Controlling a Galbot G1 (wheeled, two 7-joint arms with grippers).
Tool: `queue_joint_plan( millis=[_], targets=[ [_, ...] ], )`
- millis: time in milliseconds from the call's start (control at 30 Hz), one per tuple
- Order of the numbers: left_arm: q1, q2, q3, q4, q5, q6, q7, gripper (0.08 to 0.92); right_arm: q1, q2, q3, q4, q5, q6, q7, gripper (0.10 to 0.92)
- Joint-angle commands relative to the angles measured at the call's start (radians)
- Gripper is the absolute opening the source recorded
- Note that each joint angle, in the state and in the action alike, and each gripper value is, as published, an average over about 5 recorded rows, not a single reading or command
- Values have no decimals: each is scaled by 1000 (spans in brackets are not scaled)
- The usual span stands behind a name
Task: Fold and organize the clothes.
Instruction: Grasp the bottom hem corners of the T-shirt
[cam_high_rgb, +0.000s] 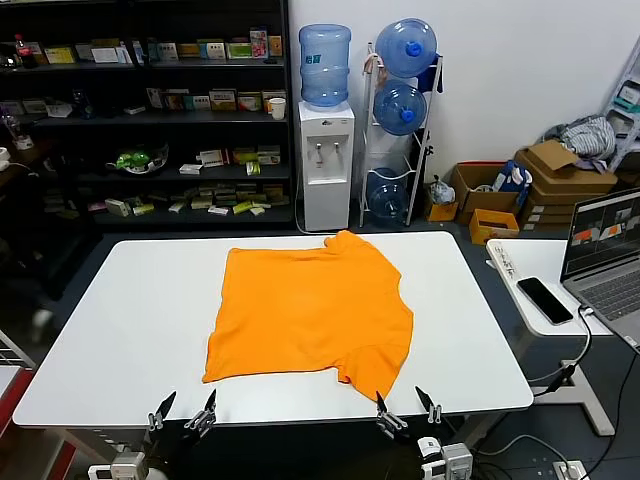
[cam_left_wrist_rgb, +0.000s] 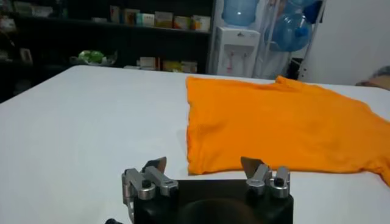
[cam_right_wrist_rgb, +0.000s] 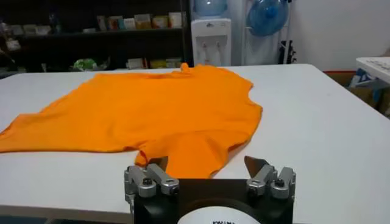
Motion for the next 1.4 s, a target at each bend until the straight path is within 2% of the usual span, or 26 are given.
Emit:
queue_joint_plan(
  millis=[33,200,333,467,567,1100,1200,1333,1400],
  targets=[
    [-131,20,27,97,-6,13,-6,823,83,2,-16,-57,8,4,10,823],
    [-238,16,51,237,-4,12,-6,823,172,28,-47,-175,10,-8,18,822],
    [-264,14,59,290,-2,1,-7,823,193,50,-56,-252,-12,7,16,792],
    [-283,8,67,331,-1,-3,-11,819,199,65,-60,-297,-27,24,12,699],
    [-297,1,69,358,3,-6,-16,781,195,69,-67,-302,-41,33,8,612],
    [-264,-9,70,331,7,-39,-25,328,116,33,-77,-218,-44,79,20,159],
    [-224,-3,74,272,4,-38,-38,242,79,10,-83,-169,-20,79,35,125],
    [-124,28,76,151,-15,-27,-77,130,-12,-40,-90,-64,13,80,68,126],
    [-58,52,70,88,-31,-18,-101,103,-72,-71,-95,-2,27,85,86,126]
  ],
)
